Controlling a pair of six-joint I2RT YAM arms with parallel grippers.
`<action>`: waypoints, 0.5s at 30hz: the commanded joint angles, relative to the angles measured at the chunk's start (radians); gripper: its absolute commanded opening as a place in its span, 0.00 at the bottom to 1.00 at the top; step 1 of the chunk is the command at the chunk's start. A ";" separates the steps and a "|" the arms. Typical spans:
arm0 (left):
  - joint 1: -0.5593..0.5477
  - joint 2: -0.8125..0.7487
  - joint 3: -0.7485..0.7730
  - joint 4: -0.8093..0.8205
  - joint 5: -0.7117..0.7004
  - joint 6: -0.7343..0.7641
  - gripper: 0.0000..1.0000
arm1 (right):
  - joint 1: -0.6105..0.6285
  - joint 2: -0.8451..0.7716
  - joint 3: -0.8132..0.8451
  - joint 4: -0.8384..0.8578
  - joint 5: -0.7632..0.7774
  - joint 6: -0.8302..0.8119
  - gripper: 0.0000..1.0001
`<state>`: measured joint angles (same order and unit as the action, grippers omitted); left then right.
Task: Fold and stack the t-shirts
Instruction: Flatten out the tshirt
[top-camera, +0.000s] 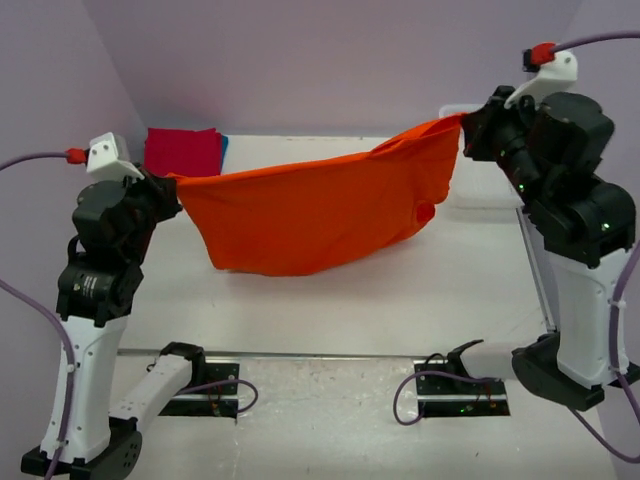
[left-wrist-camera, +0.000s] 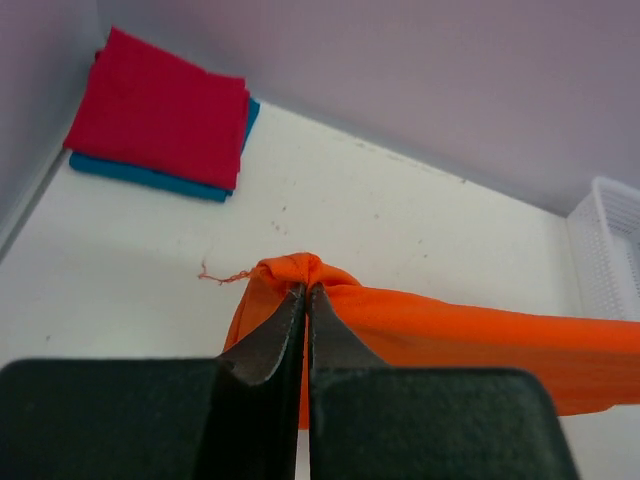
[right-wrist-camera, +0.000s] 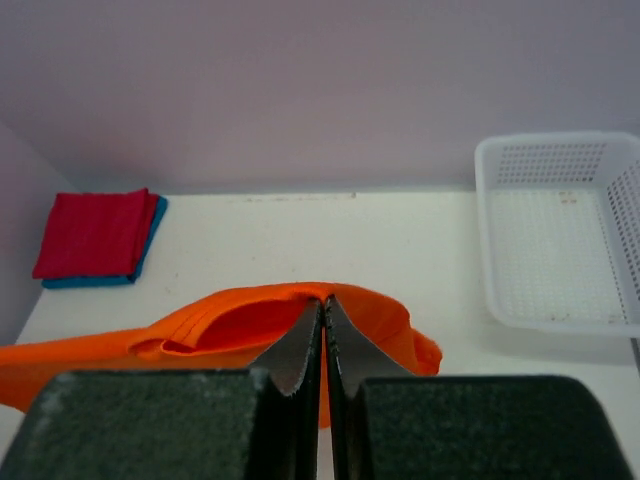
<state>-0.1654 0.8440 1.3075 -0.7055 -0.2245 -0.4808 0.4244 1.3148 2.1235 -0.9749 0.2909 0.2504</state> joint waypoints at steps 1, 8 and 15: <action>-0.003 -0.048 0.146 0.021 0.053 0.103 0.00 | -0.004 -0.040 0.169 -0.068 0.012 -0.079 0.00; -0.003 -0.034 0.410 -0.006 0.183 0.159 0.00 | -0.004 -0.153 0.219 -0.045 -0.182 -0.120 0.00; -0.003 0.001 0.499 0.038 0.358 0.143 0.00 | -0.004 -0.224 0.265 -0.018 -0.311 -0.157 0.00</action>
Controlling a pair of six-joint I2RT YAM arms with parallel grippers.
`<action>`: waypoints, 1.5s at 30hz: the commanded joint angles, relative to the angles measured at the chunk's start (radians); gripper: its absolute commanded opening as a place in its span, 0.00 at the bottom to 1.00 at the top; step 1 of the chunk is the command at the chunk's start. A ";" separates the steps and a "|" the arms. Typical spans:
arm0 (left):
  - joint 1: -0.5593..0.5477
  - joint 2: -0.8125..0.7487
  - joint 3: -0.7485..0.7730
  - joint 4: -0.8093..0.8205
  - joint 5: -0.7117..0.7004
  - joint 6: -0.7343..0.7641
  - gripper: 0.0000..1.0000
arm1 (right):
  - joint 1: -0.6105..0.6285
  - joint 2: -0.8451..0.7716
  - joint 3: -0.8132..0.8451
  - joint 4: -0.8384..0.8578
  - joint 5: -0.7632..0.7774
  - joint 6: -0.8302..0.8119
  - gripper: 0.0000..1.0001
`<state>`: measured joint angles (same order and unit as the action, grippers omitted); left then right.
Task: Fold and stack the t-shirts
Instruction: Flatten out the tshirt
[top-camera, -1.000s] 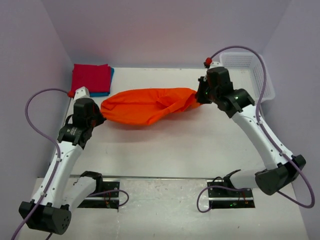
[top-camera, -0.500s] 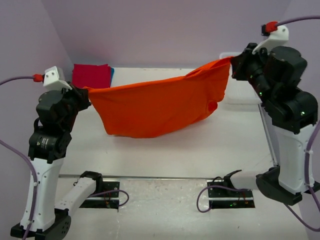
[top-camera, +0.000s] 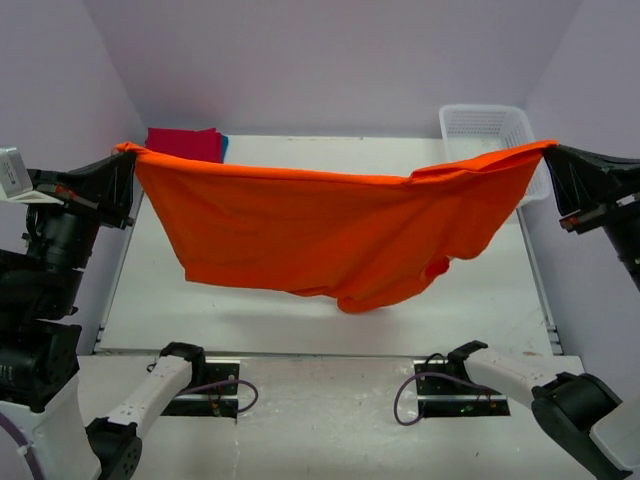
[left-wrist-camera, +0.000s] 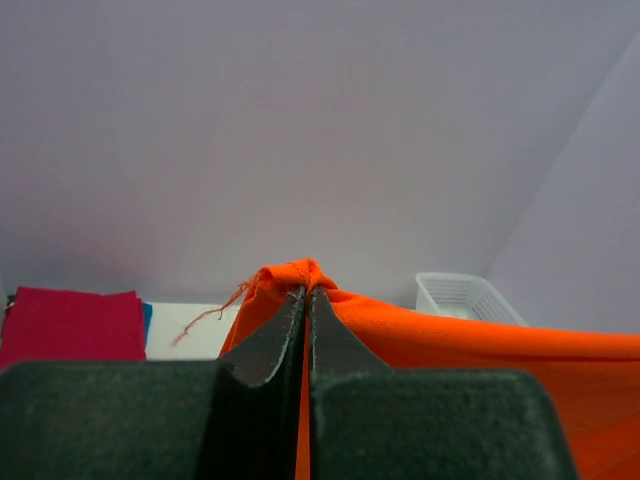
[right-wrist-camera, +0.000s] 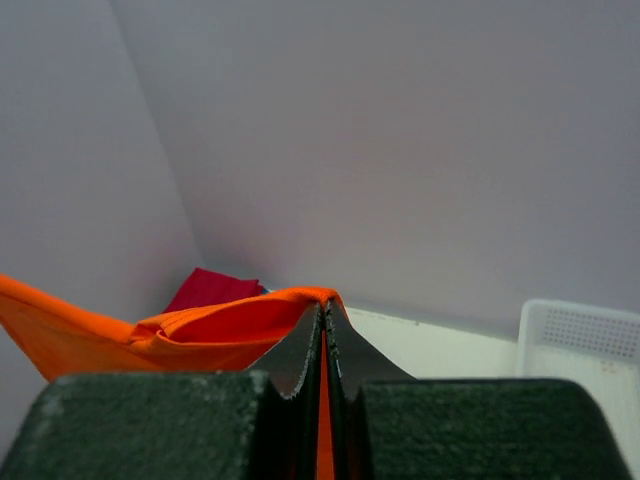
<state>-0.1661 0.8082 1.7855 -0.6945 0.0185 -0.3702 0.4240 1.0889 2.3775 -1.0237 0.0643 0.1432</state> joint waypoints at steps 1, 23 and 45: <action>-0.003 0.037 0.022 0.044 0.116 0.031 0.00 | -0.005 -0.007 0.009 0.037 -0.087 -0.054 0.00; -0.003 0.370 -0.042 0.312 0.035 0.045 0.00 | -0.008 0.227 0.029 0.322 0.066 -0.255 0.00; -0.010 0.165 0.091 0.155 0.116 0.034 0.00 | -0.050 -0.027 0.052 0.179 -0.227 -0.097 0.00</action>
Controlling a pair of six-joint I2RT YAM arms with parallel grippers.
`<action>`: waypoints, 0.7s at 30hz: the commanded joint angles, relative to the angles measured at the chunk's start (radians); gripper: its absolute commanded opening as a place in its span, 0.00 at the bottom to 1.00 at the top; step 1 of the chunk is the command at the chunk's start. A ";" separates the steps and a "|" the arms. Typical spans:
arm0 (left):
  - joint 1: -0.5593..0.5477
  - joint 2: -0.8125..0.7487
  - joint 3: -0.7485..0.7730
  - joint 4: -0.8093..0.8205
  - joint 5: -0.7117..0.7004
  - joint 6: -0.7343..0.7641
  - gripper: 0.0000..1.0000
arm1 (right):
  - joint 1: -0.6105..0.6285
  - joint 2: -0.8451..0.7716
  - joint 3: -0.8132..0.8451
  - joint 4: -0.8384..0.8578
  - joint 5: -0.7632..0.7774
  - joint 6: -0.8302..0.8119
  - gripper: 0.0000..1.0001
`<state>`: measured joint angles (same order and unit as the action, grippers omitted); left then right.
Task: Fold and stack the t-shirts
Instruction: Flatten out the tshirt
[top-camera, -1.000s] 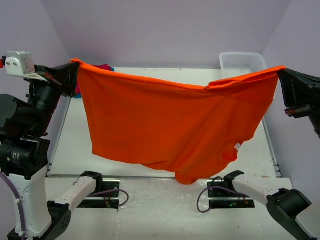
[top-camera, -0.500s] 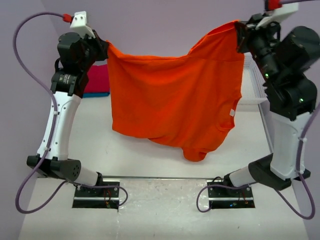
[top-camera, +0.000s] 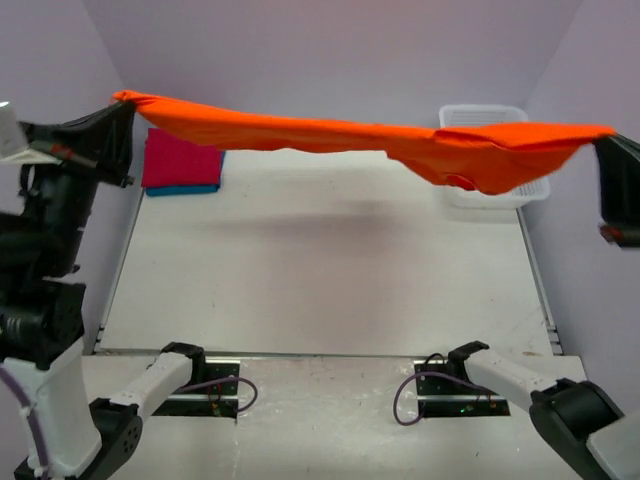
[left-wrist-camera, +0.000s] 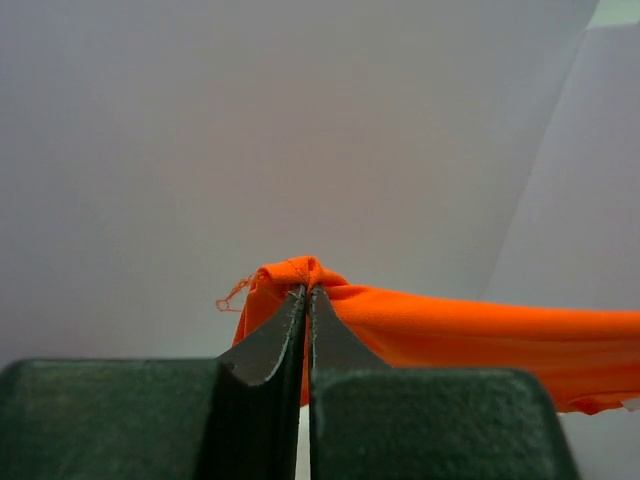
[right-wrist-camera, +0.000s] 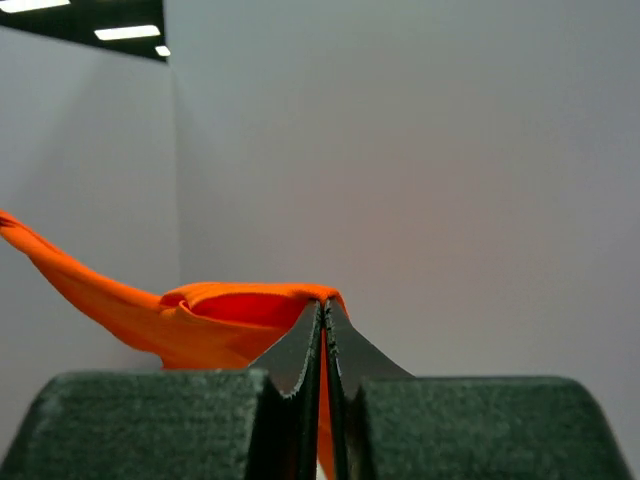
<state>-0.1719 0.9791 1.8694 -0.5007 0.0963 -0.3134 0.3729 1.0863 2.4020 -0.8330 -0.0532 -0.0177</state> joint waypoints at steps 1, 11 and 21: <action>-0.005 -0.016 0.013 -0.044 0.043 -0.024 0.00 | 0.001 -0.046 0.017 -0.012 -0.118 0.082 0.00; -0.003 0.015 0.002 -0.070 0.115 -0.067 0.00 | 0.000 -0.040 -0.073 0.035 -0.169 0.143 0.00; -0.029 0.181 -0.335 0.075 0.114 -0.098 0.00 | 0.001 0.043 -0.466 0.202 -0.100 0.176 0.00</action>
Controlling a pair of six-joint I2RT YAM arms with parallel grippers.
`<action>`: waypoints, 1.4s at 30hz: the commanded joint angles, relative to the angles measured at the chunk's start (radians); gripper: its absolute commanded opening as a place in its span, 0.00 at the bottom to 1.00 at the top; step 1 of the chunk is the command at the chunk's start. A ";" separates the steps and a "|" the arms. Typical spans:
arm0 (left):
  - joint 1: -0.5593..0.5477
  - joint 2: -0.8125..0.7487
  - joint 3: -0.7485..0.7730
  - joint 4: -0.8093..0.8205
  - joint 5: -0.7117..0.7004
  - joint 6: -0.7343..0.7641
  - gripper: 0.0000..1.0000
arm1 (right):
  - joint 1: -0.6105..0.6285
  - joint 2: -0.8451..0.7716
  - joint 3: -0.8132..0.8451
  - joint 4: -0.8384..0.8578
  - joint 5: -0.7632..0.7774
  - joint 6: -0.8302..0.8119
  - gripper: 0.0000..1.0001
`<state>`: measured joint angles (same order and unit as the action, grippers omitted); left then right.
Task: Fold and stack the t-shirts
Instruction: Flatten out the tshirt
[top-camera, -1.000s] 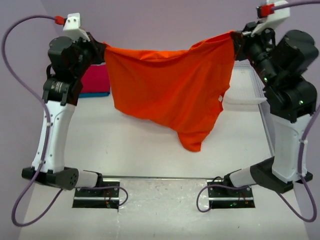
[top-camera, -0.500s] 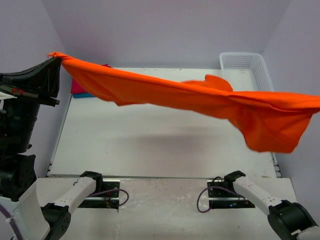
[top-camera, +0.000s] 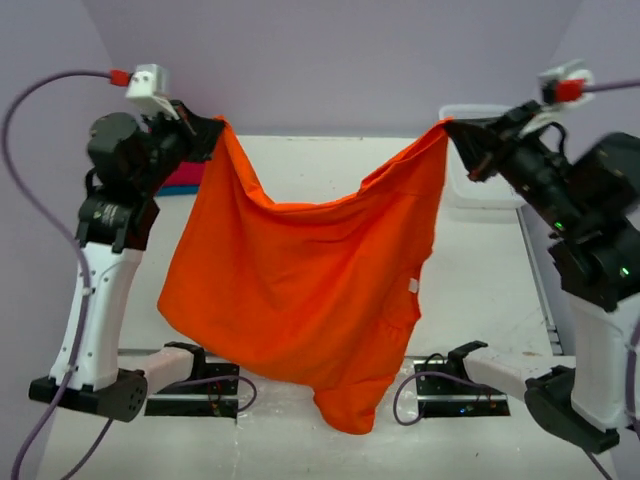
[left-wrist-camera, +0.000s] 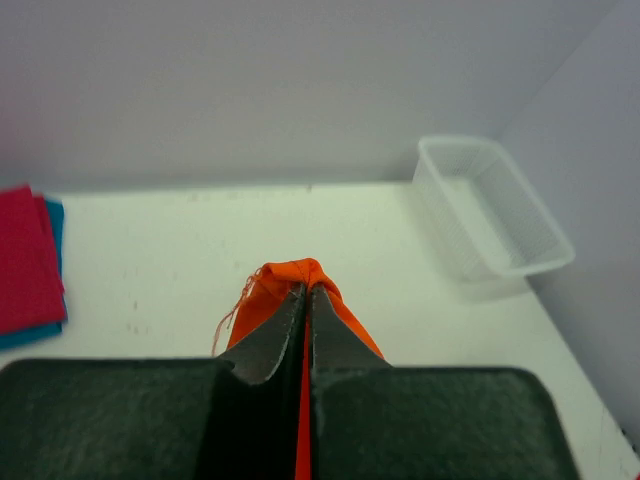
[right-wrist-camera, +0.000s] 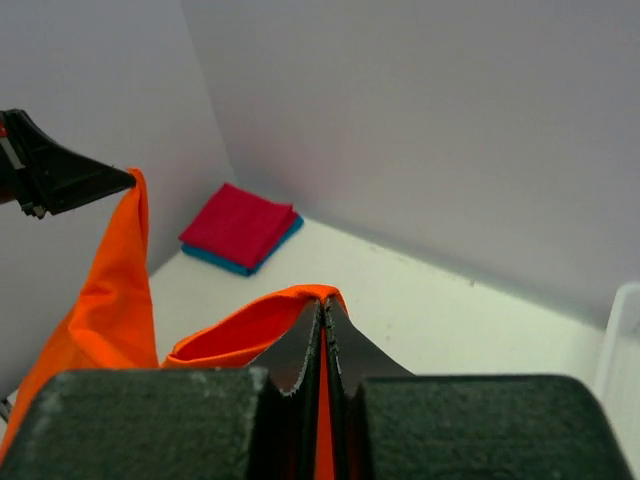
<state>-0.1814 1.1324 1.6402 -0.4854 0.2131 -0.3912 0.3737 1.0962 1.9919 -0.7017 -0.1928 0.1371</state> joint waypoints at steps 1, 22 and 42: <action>-0.020 0.030 -0.118 0.073 -0.014 -0.015 0.00 | 0.001 0.047 -0.050 0.071 0.042 0.016 0.00; -0.024 -0.172 0.075 -0.048 0.035 -0.021 0.00 | 0.028 -0.048 0.183 -0.101 -0.048 0.009 0.00; -0.029 -0.014 -0.120 0.114 0.072 -0.124 0.00 | 0.027 0.117 0.023 0.011 -0.019 0.075 0.00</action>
<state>-0.2008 1.0245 1.6249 -0.4248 0.3088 -0.4984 0.3988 1.0744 2.1258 -0.7177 -0.2996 0.1905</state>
